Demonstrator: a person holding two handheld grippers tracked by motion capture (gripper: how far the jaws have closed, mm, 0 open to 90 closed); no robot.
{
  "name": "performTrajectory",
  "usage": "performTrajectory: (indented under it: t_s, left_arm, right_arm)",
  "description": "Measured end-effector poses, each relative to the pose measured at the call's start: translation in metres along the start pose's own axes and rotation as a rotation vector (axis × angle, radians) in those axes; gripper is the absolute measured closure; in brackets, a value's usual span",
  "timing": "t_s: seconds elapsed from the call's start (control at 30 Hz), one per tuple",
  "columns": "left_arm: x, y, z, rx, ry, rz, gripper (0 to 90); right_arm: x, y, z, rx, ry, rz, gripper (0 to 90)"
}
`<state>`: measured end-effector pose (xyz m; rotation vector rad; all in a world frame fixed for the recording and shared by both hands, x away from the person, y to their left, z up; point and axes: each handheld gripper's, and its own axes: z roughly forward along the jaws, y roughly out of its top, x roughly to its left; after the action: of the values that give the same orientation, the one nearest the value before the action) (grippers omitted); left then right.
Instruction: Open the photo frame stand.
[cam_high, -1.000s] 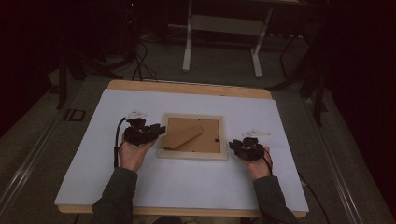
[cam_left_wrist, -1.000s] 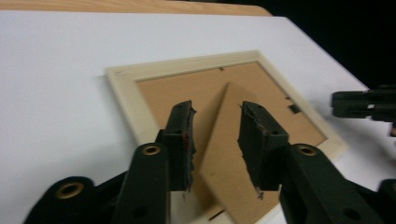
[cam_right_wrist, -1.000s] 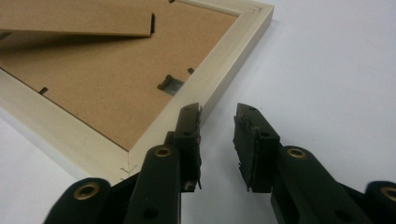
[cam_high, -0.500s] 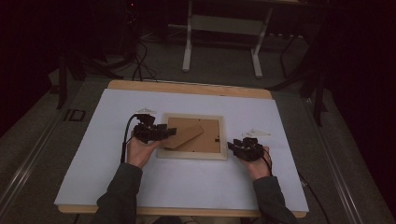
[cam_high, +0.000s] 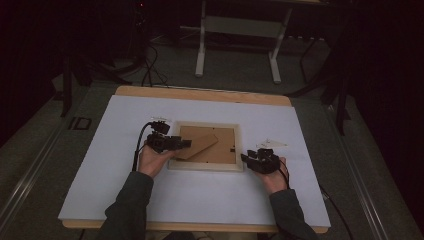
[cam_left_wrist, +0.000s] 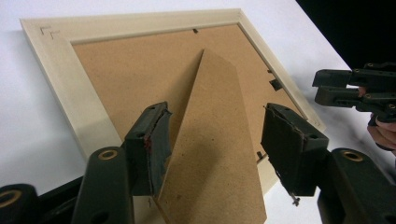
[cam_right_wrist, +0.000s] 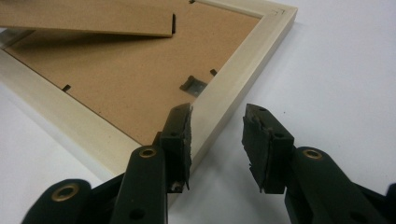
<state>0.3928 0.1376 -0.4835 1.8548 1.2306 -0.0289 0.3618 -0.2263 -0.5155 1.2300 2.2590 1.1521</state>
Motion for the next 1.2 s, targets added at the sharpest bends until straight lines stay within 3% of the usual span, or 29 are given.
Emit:
performTrajectory:
  t_s: [0.37,0.57,0.83,1.2]
  left_arm:
    - [0.007,-0.001,0.014,0.045,-0.011,-0.017,42.0]
    - [0.015,-0.002,0.024,0.077,-0.061,-0.06,42.8]
    - [0.015,-0.001,0.027,0.092,-0.069,-0.053,47.1]
    - [0.016,-0.001,0.033,0.124,-0.121,-0.065,50.8]
  right_arm:
    - [0.001,0.0,0.001,0.004,0.007,-0.006,60.7]
    - [0.001,0.0,0.0,-0.002,0.009,-0.005,60.2]
    - [0.001,0.0,-0.001,-0.003,0.012,-0.004,59.7]
    - [0.001,0.0,0.0,-0.002,0.016,-0.006,59.3]
